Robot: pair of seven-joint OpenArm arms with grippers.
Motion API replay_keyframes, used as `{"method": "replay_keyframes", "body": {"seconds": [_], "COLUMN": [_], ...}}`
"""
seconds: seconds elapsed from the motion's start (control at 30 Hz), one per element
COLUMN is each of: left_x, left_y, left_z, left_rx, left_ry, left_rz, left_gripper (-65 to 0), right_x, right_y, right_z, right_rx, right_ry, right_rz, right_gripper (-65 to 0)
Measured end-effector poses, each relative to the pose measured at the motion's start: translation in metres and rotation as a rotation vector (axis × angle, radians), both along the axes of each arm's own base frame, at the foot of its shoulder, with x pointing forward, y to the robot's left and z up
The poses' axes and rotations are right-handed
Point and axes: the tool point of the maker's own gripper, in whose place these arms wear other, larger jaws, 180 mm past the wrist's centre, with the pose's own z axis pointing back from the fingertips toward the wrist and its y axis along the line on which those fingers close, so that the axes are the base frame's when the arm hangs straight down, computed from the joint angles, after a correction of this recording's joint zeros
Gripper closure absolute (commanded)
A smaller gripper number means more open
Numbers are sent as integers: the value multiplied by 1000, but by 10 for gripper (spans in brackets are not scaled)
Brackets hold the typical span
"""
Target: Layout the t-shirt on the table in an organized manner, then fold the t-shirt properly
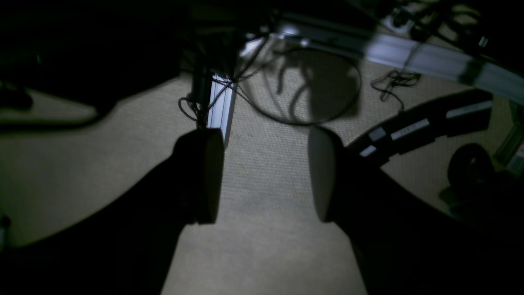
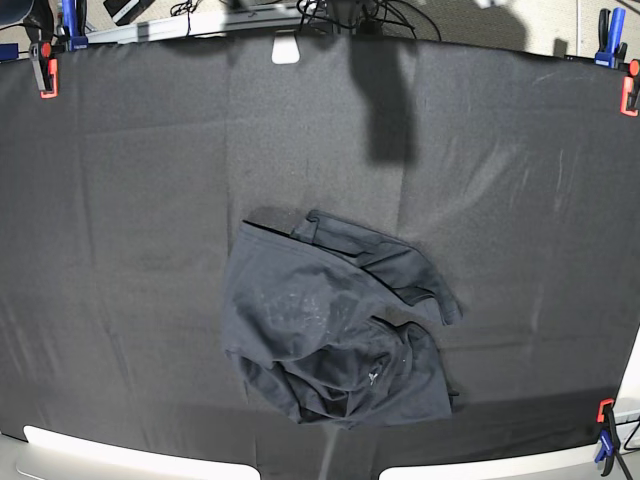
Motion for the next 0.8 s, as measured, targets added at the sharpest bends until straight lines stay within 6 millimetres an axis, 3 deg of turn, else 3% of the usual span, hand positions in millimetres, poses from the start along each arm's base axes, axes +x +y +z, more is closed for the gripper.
{"method": "replay_keyframes", "body": {"seconds": [0.23,0.43,0.63,0.8], "left_x": [-10,11,46,77], "left_y": [44,85,95,85], "left_z": [45,91,138,171], "left_rx": [67,177,251,279], "left_ry": [-3,-78,-192,-260], "left_rz": [-17,-141,-253,-319], "left_gripper": [-159,-159,-159,-159], "right_x": [-27,-36,-10,21], "right_y": [1,6,33,58], "right_z": [46,105,167,205], "right_rx": [100,188,279,306], "right_ry": [1,-40,-175,-284], "right_rz": [85,130,273,333], "right_gripper": [-325,-325,-325,-325]}}
